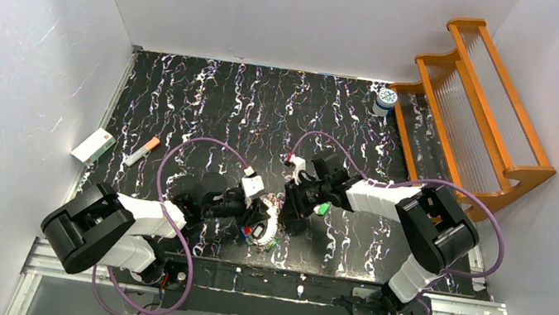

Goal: Put the keys on the keyring
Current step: Adjust the keyring at the center of the board.

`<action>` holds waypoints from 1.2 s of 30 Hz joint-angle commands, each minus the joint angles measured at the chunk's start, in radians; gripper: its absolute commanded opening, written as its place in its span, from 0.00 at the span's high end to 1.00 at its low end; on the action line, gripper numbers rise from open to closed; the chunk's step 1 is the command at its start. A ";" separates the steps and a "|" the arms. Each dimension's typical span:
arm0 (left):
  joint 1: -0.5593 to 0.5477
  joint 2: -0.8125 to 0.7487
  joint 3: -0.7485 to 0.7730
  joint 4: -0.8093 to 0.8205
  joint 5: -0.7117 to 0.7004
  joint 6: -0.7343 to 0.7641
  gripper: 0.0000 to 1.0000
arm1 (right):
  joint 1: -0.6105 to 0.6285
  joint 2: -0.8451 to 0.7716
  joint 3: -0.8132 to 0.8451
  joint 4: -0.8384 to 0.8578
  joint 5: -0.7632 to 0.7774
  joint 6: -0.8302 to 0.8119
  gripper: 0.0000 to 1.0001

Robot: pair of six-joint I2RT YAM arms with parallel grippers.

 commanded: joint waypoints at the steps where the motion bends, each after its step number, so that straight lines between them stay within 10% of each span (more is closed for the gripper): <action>1: 0.000 -0.009 0.012 0.010 0.009 0.002 0.74 | 0.014 0.011 0.042 -0.040 0.035 -0.023 0.69; 16: 0.000 -0.008 0.011 0.010 0.004 -0.005 0.74 | 0.020 -0.018 0.040 -0.104 0.094 -0.050 0.81; 26: 0.000 -0.003 0.011 0.010 0.005 -0.007 0.74 | 0.060 -0.053 0.019 -0.086 0.099 -0.067 0.58; 36: 0.000 -0.002 0.013 0.010 0.008 -0.009 0.74 | 0.099 -0.016 0.057 -0.117 0.167 -0.070 0.65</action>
